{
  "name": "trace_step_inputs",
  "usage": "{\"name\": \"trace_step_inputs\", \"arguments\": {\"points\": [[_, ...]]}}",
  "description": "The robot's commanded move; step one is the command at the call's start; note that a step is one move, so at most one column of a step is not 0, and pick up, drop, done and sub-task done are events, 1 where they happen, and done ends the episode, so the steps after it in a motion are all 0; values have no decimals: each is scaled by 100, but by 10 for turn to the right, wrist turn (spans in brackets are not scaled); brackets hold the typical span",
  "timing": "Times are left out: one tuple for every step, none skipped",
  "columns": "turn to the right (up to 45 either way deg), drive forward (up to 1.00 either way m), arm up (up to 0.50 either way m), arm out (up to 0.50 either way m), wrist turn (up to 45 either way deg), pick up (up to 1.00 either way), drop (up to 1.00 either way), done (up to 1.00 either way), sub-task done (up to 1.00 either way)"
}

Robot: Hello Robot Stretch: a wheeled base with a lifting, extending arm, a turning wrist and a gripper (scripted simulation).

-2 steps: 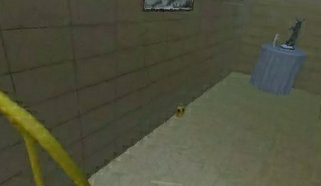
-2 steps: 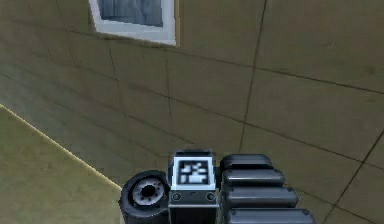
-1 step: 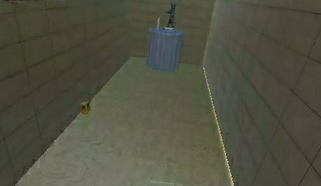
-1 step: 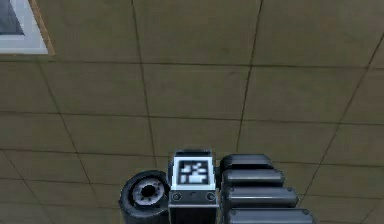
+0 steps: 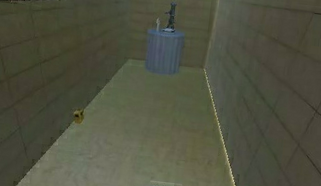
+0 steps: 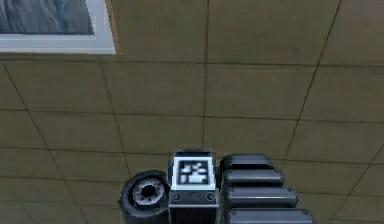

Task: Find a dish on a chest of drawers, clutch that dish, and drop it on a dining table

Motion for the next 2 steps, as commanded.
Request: {"name": "trace_step_inputs", "arguments": {"points": [[450, 0, 0, 0, 0, 0, 0, 0, 0], [450, 0, 0, 0, 0, 0, 0, 0, 0]]}}
